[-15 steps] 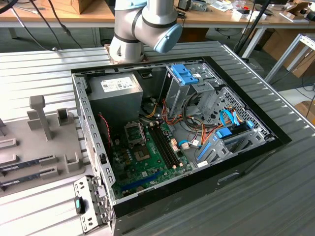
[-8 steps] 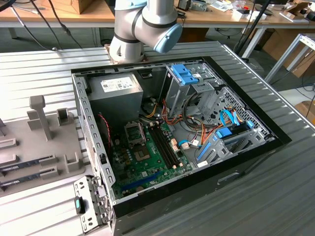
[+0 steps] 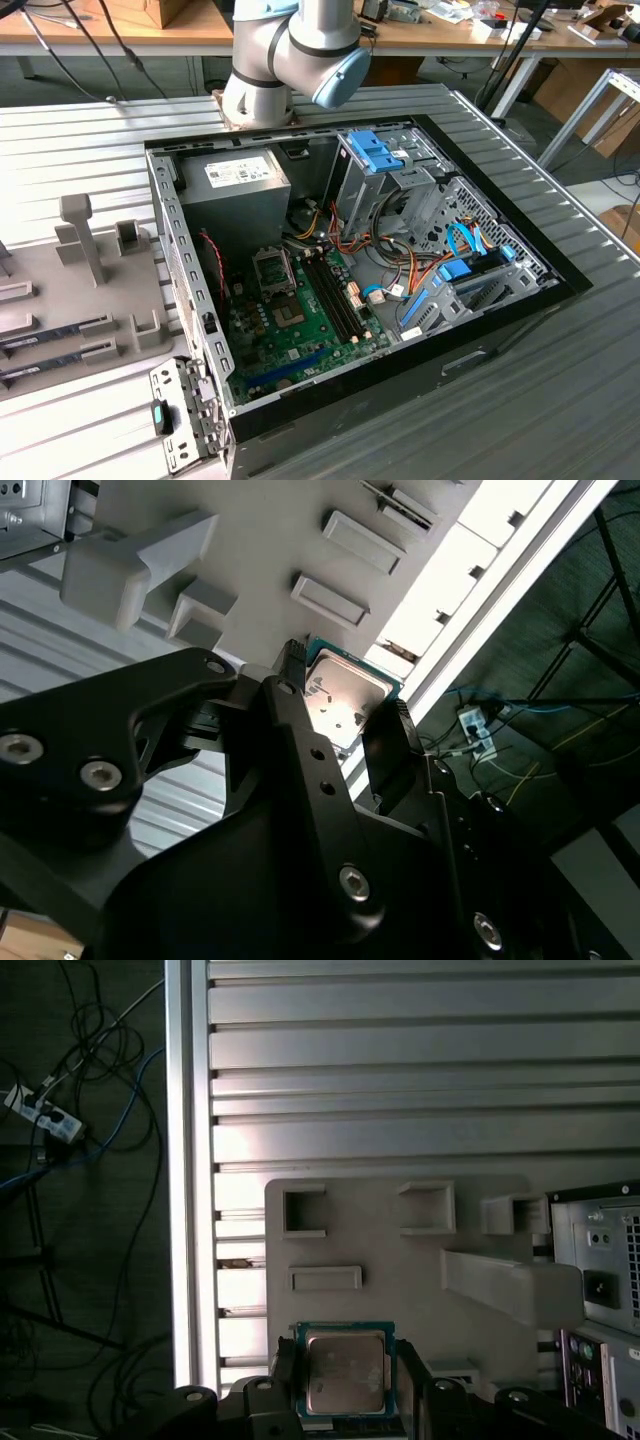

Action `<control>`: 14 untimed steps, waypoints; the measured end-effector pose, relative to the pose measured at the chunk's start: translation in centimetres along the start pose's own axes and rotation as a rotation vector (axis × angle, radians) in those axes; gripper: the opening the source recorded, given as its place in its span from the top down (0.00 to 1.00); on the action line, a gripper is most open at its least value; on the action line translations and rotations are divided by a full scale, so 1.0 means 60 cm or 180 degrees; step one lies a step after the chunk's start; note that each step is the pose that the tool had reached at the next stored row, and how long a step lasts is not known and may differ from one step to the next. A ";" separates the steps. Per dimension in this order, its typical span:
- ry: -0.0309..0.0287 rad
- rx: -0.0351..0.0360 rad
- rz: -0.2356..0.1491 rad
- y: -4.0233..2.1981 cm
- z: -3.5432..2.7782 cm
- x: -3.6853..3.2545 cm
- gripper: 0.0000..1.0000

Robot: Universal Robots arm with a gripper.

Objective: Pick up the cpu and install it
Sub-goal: 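Pick up the cpu and move it towards the insertion slot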

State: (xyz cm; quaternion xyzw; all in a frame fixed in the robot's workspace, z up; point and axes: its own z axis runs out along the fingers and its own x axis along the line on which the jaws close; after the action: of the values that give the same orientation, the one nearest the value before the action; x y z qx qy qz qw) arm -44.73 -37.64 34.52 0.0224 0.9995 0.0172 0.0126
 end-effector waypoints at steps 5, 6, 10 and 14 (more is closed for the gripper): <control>0.0000 -0.0004 0.0000 0.000 -0.005 0.000 0.53; 0.0000 -0.0009 0.0000 0.000 -0.013 -0.001 0.53; 0.0001 -0.0019 0.0000 0.001 -0.031 -0.001 0.53; 0.0001 -0.0022 0.0000 0.001 -0.036 -0.001 0.53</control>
State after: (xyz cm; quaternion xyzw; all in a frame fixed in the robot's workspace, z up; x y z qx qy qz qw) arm -44.70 -37.64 36.66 0.0224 0.9995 0.0207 0.0126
